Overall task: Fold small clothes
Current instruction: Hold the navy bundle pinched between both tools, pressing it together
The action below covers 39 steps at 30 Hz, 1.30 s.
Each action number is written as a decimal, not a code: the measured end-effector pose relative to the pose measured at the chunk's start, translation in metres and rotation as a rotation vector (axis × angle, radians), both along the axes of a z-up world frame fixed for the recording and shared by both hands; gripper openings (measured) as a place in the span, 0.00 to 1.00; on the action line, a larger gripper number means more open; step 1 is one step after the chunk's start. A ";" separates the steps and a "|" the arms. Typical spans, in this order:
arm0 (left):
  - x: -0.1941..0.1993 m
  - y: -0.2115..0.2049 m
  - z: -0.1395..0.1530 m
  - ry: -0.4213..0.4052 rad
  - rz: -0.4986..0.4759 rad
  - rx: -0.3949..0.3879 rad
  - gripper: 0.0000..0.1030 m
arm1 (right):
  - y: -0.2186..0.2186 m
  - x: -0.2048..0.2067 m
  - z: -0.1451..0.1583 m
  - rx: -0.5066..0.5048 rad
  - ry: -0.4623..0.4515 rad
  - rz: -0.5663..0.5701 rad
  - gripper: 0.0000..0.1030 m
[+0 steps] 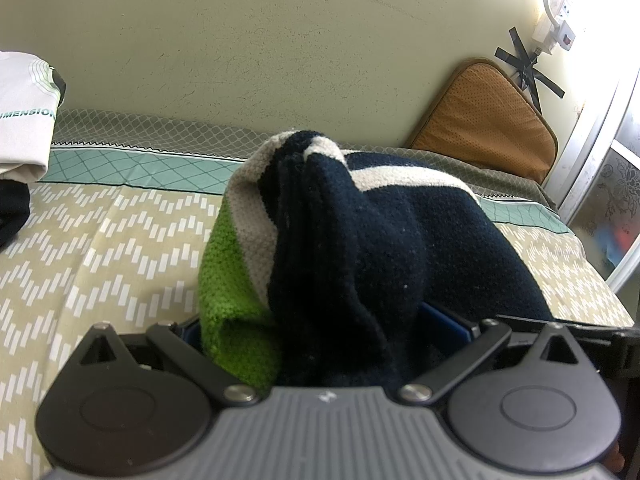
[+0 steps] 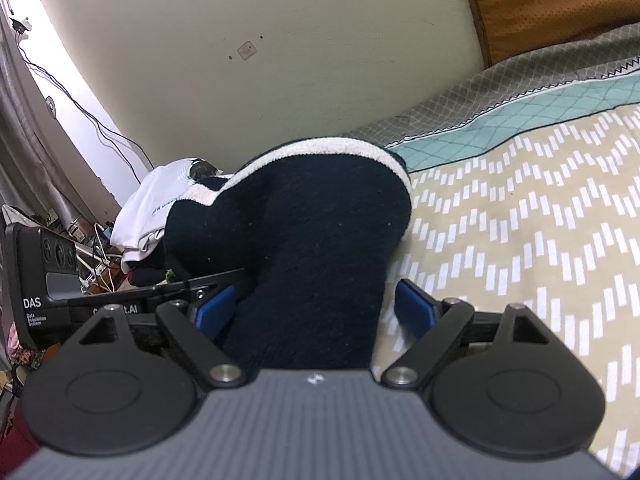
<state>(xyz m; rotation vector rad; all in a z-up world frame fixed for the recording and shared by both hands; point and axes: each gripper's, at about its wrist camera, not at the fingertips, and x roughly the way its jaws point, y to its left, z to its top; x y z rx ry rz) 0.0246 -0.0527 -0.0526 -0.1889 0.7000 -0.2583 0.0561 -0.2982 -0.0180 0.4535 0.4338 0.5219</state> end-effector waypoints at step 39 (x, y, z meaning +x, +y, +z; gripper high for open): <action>0.000 0.001 -0.002 0.008 -0.001 -0.005 1.00 | -0.004 -0.001 -0.001 0.026 0.007 0.005 0.87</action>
